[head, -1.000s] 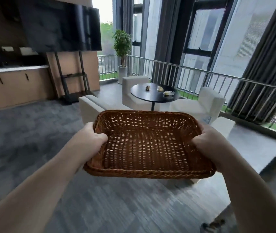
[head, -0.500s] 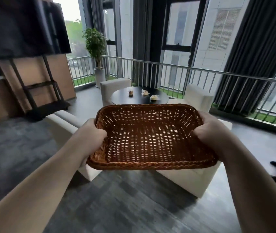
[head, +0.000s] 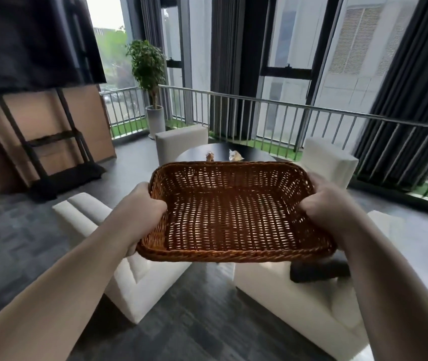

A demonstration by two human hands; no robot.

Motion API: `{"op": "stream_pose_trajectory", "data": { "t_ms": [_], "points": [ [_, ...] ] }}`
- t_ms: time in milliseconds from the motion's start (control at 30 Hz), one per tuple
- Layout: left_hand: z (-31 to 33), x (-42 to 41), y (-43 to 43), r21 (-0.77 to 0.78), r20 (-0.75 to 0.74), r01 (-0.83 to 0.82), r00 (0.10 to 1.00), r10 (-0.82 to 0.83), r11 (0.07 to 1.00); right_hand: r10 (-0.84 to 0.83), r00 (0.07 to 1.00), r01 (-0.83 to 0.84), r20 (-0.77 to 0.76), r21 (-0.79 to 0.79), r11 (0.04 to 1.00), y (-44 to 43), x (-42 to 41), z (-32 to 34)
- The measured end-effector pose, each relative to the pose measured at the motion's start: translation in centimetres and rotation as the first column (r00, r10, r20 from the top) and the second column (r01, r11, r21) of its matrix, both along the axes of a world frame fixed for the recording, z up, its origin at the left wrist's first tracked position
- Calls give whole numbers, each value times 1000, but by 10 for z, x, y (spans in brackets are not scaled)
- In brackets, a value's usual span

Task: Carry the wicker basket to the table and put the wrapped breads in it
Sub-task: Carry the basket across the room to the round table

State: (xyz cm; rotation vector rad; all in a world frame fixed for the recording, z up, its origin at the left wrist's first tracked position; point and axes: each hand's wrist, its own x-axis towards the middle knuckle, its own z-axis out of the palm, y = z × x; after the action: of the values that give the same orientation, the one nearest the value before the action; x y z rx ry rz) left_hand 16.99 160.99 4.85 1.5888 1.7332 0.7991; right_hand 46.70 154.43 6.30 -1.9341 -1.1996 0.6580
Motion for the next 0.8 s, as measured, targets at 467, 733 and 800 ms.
{"op": "stream_pose_trajectory", "data": {
  "t_ms": [467,733,800],
  "points": [
    [-3,15,294,-82,193,174,969,-156,981,-158,984,159,84,-10,987,256,0,3],
    [-29,74,427,-103,246,222,950,-192,970,-193,978,196,81,-23,980,375,55,-25],
    [-31,93,459,-108,244,228,950,-196,968,-183,981,183,59,-2,983,409,74,-28]
  ]
}}
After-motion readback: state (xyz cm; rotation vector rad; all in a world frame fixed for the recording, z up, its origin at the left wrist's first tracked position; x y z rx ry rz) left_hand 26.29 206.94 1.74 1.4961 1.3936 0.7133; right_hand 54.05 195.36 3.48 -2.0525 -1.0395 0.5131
